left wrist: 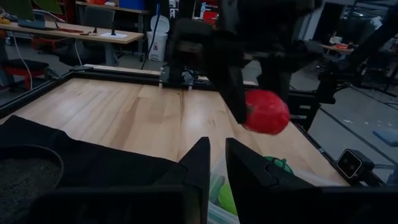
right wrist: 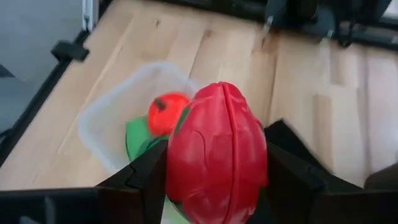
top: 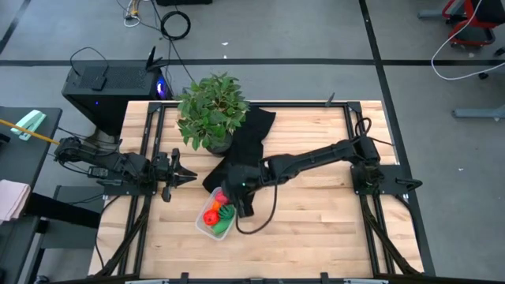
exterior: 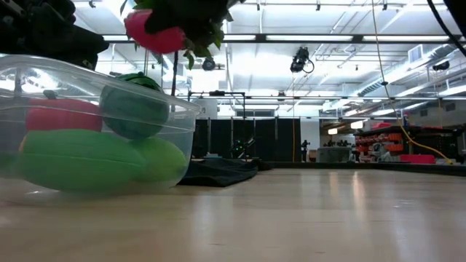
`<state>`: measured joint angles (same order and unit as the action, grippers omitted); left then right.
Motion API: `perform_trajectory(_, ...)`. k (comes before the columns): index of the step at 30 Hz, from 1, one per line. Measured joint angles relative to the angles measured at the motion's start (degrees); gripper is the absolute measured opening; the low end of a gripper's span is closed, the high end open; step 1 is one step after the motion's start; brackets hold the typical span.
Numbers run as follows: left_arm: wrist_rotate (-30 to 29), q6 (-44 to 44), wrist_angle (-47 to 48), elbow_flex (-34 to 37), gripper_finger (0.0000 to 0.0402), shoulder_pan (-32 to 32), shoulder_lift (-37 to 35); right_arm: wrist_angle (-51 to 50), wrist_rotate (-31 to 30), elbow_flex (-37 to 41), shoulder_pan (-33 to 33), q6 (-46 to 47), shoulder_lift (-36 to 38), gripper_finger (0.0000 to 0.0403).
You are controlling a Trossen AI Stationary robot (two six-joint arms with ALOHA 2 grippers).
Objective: Pick and placing Produce into tupperware
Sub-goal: Put the red dragon fruit into the transparent bin
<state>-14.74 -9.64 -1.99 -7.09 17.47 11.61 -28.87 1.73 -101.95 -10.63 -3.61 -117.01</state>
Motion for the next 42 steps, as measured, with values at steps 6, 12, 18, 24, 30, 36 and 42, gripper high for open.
perform_trajectory(6, 0.0, 3.4, -1.3, 0.0, 0.0063, 0.0, 0.0, 0.9, 3.8, -2.1, 2.3, -3.9, -0.6, 0.0211)
perform_trajectory(12, 0.0, 4.4, -3.1, 0.0, 0.0064, 0.0, 0.0, 3.1, 5.1, -2.4, 3.9, -4.5, -1.7, 0.0211)
perform_trajectory(18, 0.0, 4.4, -3.4, 0.0, 0.0062, 0.0, 0.0, 6.5, 9.3, -2.3, 4.1, -5.5, -7.1, 0.0211)
perform_trajectory(24, 0.0, 4.4, -3.3, 0.0, 0.0062, 0.0, 0.0, 6.3, 10.3, -2.3, 4.2, -5.4, -9.2, 0.0211)
perform_trajectory(30, 0.0, 4.4, -3.3, 0.0, 0.0055, 0.0, 0.0, 8.7, 11.2, -2.3, 4.1, -5.9, -10.1, 0.0211)
perform_trajectory(36, 0.0, 4.4, -3.1, 0.0, 0.0060, 0.0, 0.0, 8.5, 12.2, -2.3, 4.1, -6.0, -11.9, 0.0211)
perform_trajectory(42, 0.0, 4.4, -3.1, 0.0, 0.0058, 0.0, 0.0, 8.2, 12.2, -2.3, 4.1, -5.7, -11.3, 0.0233)
